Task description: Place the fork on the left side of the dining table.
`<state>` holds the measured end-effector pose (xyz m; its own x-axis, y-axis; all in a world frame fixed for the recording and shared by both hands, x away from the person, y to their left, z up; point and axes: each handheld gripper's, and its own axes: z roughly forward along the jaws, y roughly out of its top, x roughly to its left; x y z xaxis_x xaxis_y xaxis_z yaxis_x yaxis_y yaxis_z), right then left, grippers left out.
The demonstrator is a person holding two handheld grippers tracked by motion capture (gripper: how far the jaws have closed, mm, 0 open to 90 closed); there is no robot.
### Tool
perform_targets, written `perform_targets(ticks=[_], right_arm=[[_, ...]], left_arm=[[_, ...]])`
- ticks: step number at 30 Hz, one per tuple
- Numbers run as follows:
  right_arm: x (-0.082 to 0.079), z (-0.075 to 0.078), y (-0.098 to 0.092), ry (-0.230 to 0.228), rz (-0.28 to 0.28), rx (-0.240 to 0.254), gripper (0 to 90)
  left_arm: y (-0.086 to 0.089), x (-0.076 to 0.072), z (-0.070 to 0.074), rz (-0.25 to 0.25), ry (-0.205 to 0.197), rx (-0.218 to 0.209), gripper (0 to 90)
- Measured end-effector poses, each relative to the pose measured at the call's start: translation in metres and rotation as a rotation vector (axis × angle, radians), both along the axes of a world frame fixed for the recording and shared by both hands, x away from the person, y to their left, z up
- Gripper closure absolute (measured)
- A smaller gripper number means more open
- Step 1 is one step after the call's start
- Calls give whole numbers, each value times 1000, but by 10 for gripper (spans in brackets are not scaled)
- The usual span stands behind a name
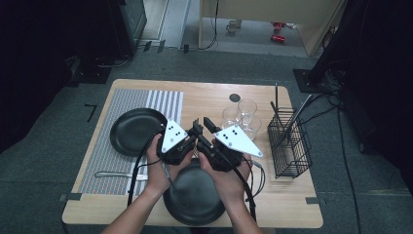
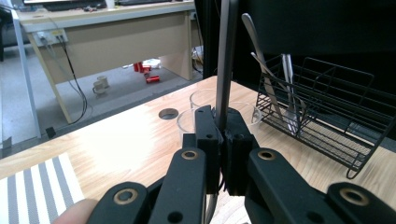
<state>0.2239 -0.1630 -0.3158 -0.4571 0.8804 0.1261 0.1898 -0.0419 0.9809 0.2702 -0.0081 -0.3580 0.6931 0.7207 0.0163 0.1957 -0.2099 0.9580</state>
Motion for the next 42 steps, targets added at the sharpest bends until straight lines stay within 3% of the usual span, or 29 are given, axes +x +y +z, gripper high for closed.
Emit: perform_targets(ticks=[7, 11, 15, 20, 23, 30, 42], right_arm=[[-6, -7, -22, -13, -12, 30, 475], [-6, -16, -37, 18, -25, 15, 391], [-7, -29, -49, 44, -33, -25, 277], [-10, -51, -61, 78, -20, -119, 143], [-12, -63, -68, 105, -13, -135, 115], [-15, -92, -94, 182, -42, -113, 40], [-23, -155, -125, 322, -101, -144, 32]], left_arm=[[10, 6, 0, 23, 12, -15, 887], [15, 8, -2, 32, 15, -21, 887], [20, 10, -3, 38, 21, -28, 887], [26, 13, -4, 50, 23, -30, 888], [29, 15, -4, 59, 22, -34, 888], [38, 19, -4, 77, 24, -56, 887], [49, 33, -6, 107, 39, -103, 888]])
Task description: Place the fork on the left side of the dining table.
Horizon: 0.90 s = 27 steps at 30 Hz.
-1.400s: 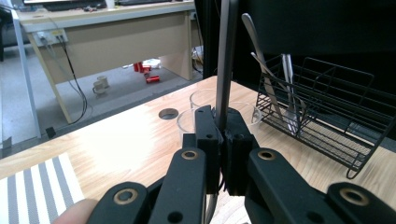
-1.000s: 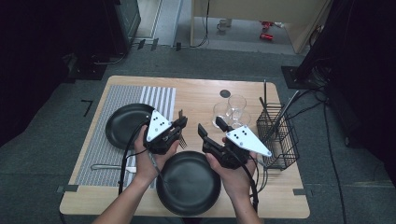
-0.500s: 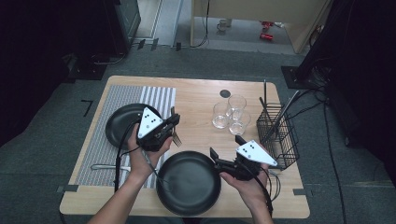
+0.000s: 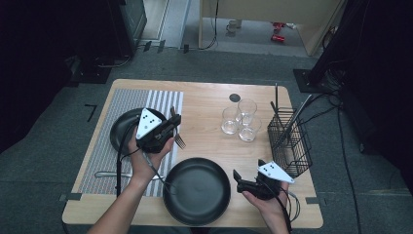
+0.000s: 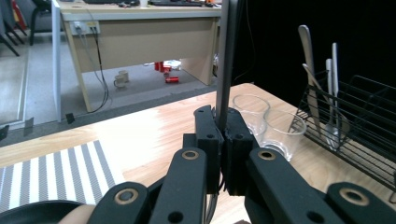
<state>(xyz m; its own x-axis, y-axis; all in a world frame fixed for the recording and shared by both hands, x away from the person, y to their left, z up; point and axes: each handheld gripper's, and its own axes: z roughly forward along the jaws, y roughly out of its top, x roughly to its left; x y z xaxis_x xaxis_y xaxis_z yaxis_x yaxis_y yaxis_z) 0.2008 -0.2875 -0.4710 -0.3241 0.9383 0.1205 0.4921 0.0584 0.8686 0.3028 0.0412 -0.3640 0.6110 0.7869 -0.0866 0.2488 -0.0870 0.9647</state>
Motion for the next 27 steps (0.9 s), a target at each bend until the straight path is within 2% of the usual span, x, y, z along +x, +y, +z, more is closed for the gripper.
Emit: perform_targets(ticks=[2, 6, 12, 14, 17, 20, 24, 27], right_arm=[[-2, -9, -4, 10, -17, -9, 32], [-4, -24, -12, 40, -36, -35, 24], [-4, -39, -22, 82, -79, -62, 23], [-1, -43, -26, 108, -88, -63, 23], [2, -50, -27, 158, -96, -89, 24], [5, -53, -29, 204, -104, -77, 32], [8, -54, -31, 224, -116, -92, 46], [9, -54, -29, 227, -119, -124, 46]], left_arm=[[3, 5, 0, 0, 15, -19, 888], [3, 13, 2, 13, -2, -13, 888], [6, 29, 4, 43, -20, -30, 887], [7, 34, 4, 56, -30, -25, 887], [9, 43, 4, 68, -25, -51, 888], [10, 52, 4, 82, -25, -60, 888], [9, 67, 1, 95, -25, -58, 887], [7, 76, -3, 100, -26, -57, 887]])
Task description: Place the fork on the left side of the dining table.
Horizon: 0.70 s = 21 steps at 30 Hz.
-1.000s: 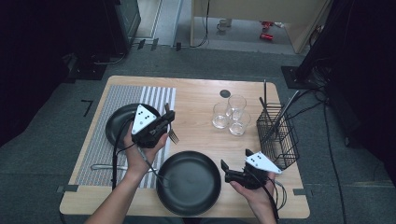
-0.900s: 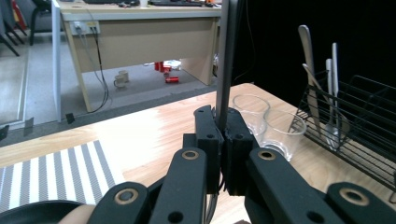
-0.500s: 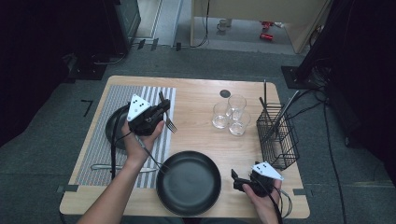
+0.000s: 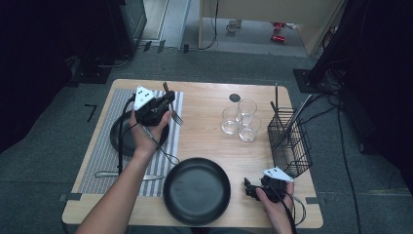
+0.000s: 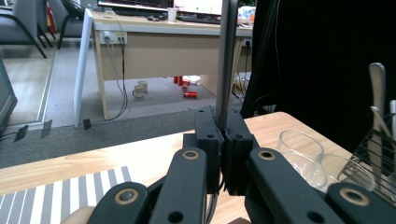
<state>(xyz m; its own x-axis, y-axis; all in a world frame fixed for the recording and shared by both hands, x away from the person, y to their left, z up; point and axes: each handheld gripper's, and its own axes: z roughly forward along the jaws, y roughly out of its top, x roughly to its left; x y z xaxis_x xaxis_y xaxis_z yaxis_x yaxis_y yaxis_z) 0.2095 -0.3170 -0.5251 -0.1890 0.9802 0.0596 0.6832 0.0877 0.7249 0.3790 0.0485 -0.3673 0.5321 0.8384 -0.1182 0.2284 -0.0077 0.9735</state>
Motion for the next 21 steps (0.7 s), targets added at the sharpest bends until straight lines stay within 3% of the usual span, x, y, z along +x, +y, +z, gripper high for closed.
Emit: perform_targets(ticks=[2, 8, 14, 17, 21], right_arm=[[1, -1, 3, 6, 4, -34, 33], [2, -1, 4, 9, 4, -36, 20], [2, -1, 4, 11, 3, -36, 17], [2, -1, 4, 11, 3, -36, 17], [2, -1, 4, 10, 3, -35, 17]], left_arm=[[-1, 6, -3, 8, -1, 0, 887], [1, 26, -10, 62, -12, 2, 887], [6, 50, -21, 77, -15, -13, 887], [11, 62, -27, 79, -10, -73, 887], [19, 78, -41, 113, 3, -105, 887]])
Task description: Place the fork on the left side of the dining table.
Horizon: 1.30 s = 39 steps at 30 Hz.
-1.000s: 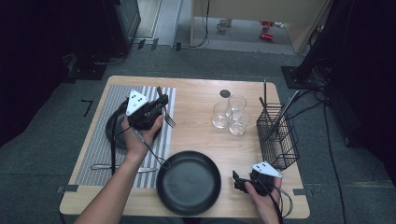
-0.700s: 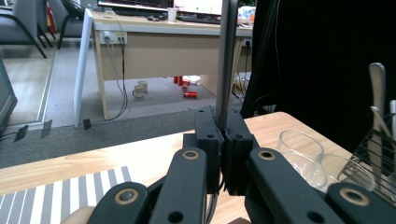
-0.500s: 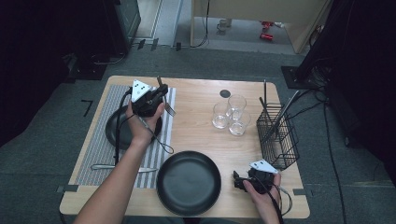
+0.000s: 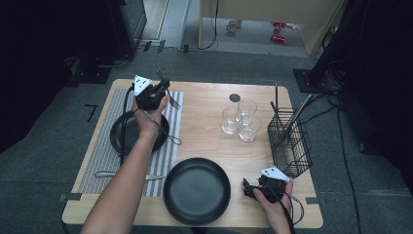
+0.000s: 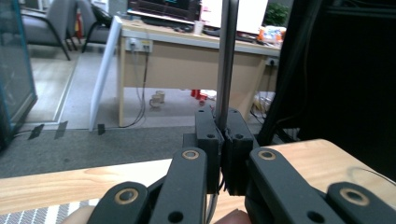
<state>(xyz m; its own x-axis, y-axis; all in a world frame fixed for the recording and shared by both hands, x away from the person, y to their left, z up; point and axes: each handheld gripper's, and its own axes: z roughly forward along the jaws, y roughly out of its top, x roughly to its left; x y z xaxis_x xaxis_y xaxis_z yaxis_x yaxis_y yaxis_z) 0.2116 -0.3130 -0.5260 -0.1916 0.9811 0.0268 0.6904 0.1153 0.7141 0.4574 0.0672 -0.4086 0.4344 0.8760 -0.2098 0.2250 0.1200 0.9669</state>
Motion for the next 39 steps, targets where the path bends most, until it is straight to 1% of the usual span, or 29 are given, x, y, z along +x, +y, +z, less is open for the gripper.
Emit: perform_targets(ticks=[2, 4, 6, 9, 11, 12, 15, 18, 20, 22, 25, 26, 28, 31, 33, 35, 39], right_arm=[[0, 0, 0, 0, 0, 0, 18], [0, 0, 0, 0, 0, 0, 18], [0, 0, 0, 0, 0, 0, 18], [0, 0, 0, 0, 0, 0, 18], [0, 0, 0, 0, 1, 0, 18], [0, 0, 0, 0, 1, 0, 17], [0, 0, 0, 0, 0, 1, 18], [0, 0, 0, 0, 0, 1, 18], [0, 0, 0, 0, 1, 1, 18], [0, 0, 0, -1, 0, 2, 19], [-1, 0, -1, -1, 0, 8, 20], [-1, 0, -1, -1, 0, 10, 20], [-1, 0, -1, -1, 0, 11, 20], [-1, 0, -1, -1, 0, 10, 20], [-1, 0, -1, -2, 0, 10, 20], [-1, 0, -1, -2, -1, 10, 20], [-1, 0, -1, -1, 0, 9, 20]], left_arm=[[4, 8, -10, 13, 23, 5, 887], [7, 15, -19, 29, 30, 17, 887], [10, 21, -27, 46, 27, 19, 887], [14, 31, -37, 86, 46, 19, 887], [17, 37, -42, 84, 61, 4, 887], [17, 40, -44, 90, 61, 9, 886], [18, 48, -49, 94, 69, -14, 886], [18, 53, -55, 100, 91, -20, 886], [19, 56, -59, 107, 95, -26, 886], [22, 57, -61, 110, 103, -47, 886], [24, 57, -61, 115, 112, -40, 882], [24, 56, -60, 112, 111, -29, 881], [25, 55, -59, 116, 111, 6, 871], [28, 55, -59, 122, 124, 32, 847], [33, 54, -59, 126, 141, 37, 819], [39, 54, -60, 133, 163, 38, 794], [51, 54, -61, 151, 189, -5, 718]])
